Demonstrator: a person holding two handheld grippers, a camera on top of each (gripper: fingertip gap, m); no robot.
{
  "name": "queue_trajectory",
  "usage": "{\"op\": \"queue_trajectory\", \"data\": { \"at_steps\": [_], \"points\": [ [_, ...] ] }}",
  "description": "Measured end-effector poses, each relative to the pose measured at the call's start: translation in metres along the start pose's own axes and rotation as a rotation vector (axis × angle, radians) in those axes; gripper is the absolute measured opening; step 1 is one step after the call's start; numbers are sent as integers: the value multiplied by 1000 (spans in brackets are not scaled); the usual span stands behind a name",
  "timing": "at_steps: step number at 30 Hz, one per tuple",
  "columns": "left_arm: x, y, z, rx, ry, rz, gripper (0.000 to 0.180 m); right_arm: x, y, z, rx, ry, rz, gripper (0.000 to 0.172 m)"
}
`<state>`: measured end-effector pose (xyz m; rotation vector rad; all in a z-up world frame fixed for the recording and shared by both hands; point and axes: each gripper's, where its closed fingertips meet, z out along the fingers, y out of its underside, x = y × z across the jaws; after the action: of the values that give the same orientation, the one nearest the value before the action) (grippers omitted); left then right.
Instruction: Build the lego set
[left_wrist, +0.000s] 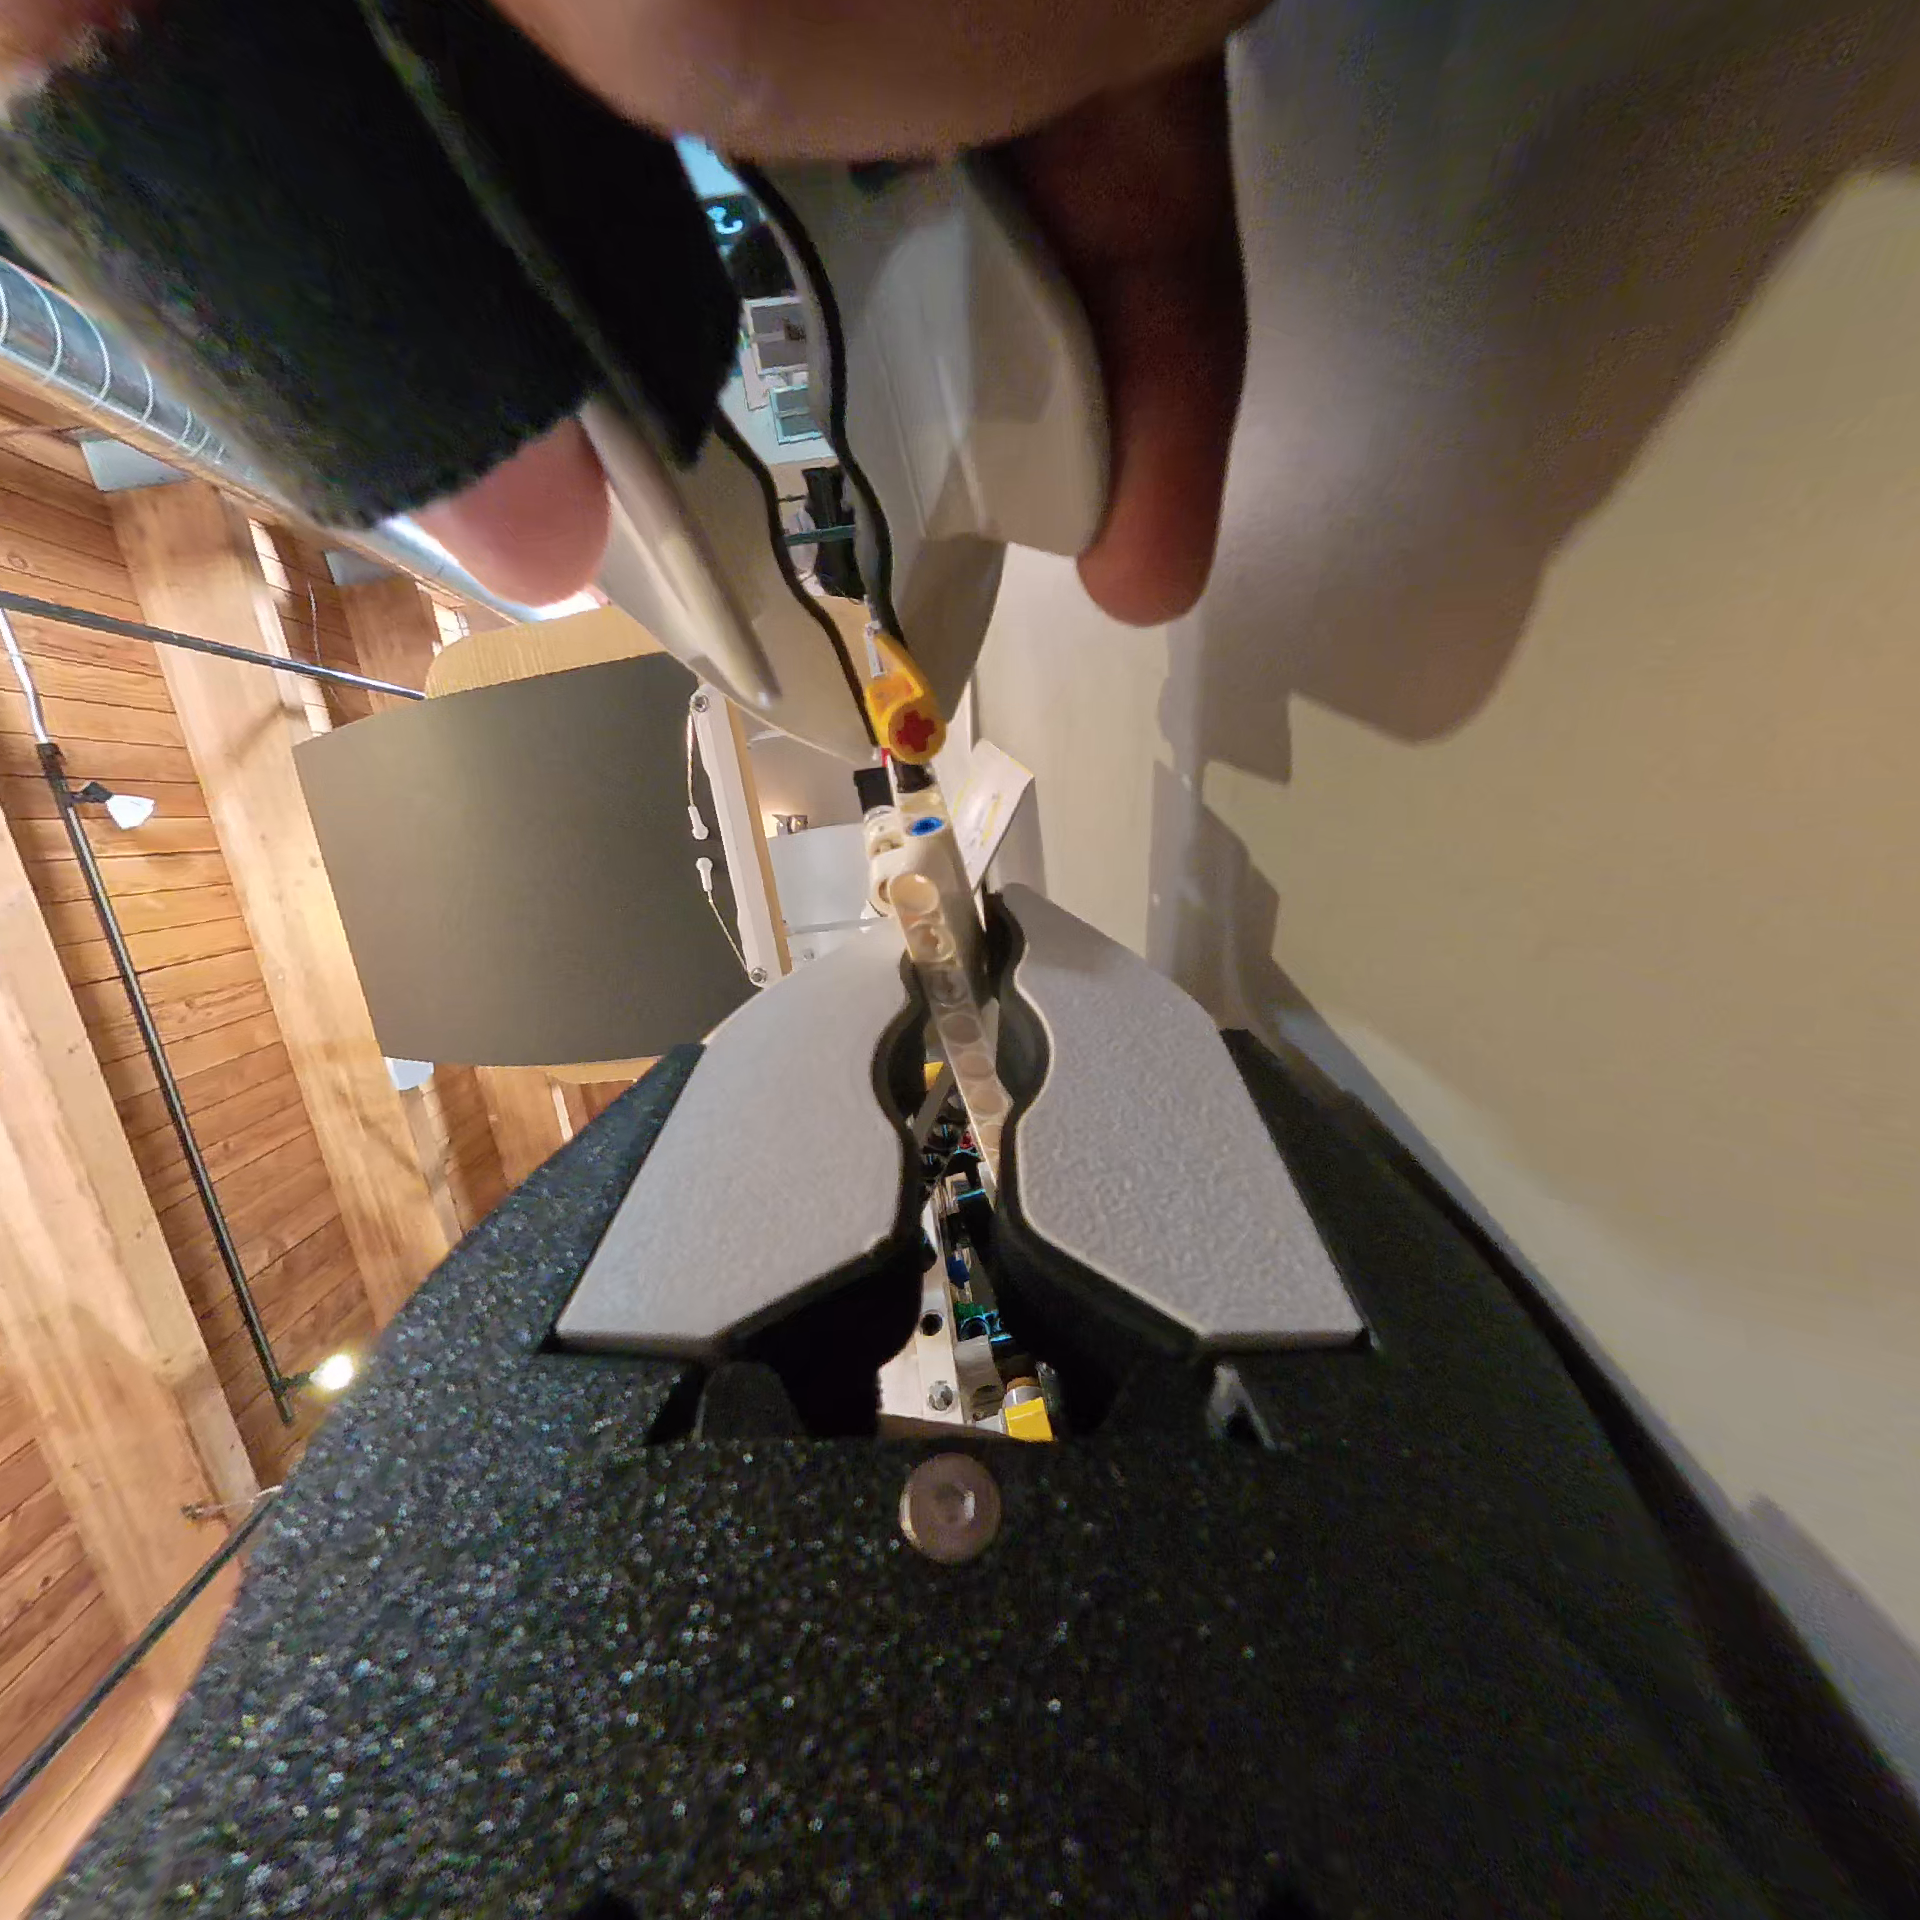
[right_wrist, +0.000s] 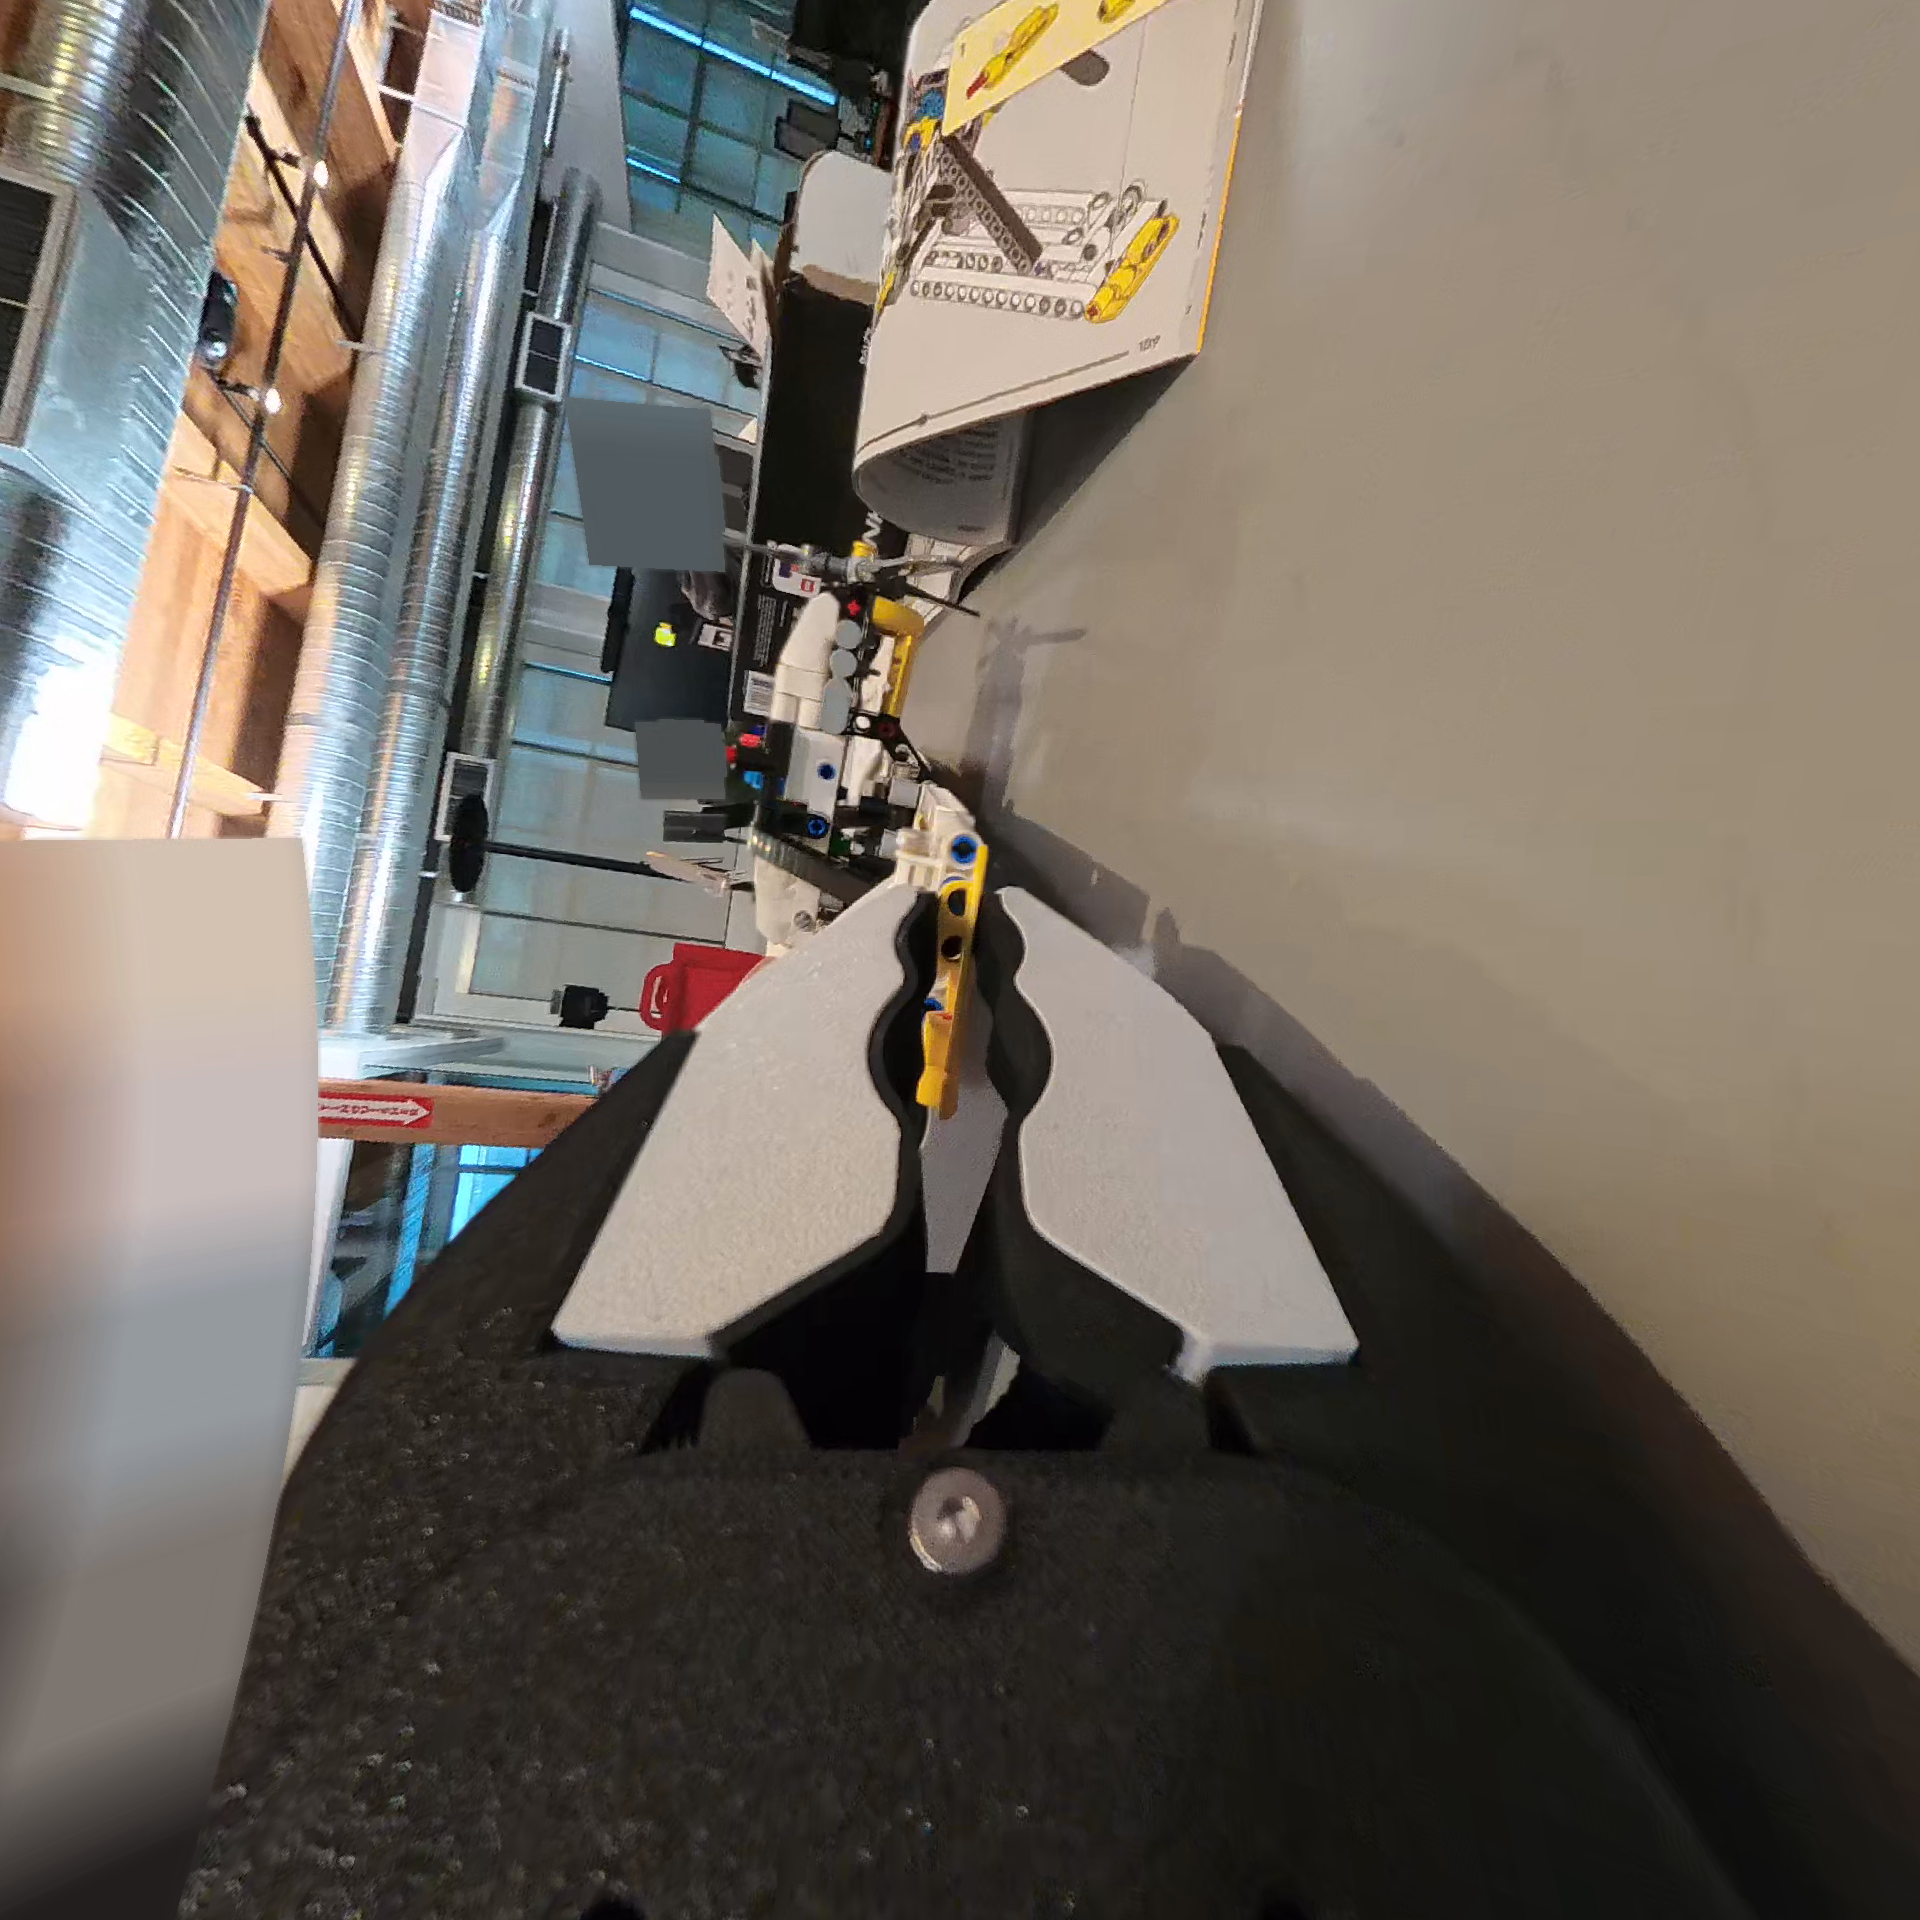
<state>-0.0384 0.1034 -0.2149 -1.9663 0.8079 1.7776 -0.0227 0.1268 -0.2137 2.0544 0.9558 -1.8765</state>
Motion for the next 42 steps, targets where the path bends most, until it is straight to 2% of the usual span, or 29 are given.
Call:
{"op": "queue_trajectory", "data": {
  "at_steps": [12, 25, 34, 42],
  "points": [
    [2, 2, -1, 51, 54, -123, 8, 0, 7, -1, -142, -99, 125, 9],
    [-2, 8, 1, 45, 43, -157, 8, -3, 5, -11, -182, -145, 119, 27],
    [-2, 2, -2, 72, 37, -147, 8, -5, 7, -10, -219, -152, 87, 8],
    [-2, 1, -2, 62, 38, -142, 7, -5, 9, -9, -200, -134, 71, 8]
  ]
}}
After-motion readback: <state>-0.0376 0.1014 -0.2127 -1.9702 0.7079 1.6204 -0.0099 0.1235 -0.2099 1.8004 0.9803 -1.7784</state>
